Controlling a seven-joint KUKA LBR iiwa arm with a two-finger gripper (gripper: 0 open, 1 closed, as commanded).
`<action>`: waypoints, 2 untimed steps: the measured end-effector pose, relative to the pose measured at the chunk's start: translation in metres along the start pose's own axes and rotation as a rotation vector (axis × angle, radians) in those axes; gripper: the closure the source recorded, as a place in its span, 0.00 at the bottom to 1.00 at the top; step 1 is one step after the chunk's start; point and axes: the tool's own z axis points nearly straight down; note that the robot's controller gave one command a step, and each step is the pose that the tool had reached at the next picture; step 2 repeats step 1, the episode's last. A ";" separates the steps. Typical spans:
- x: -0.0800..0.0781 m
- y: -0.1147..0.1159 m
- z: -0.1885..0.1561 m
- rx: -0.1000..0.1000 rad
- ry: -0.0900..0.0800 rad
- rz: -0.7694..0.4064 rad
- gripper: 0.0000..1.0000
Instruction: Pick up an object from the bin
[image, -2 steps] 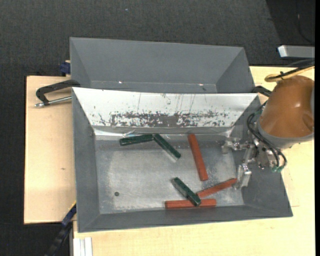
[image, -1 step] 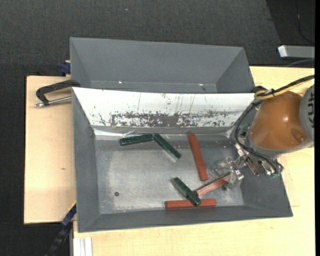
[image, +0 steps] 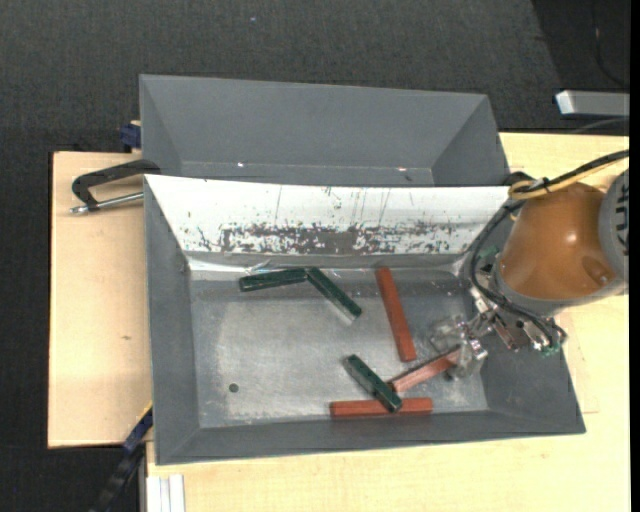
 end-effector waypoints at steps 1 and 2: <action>-0.034 -0.022 -0.144 0.003 -0.005 -0.033 1.00; -0.034 -0.022 -0.144 0.003 -0.005 -0.033 1.00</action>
Offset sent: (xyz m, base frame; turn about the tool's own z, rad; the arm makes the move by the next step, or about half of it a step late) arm 0.0000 0.0000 0.0000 0.0000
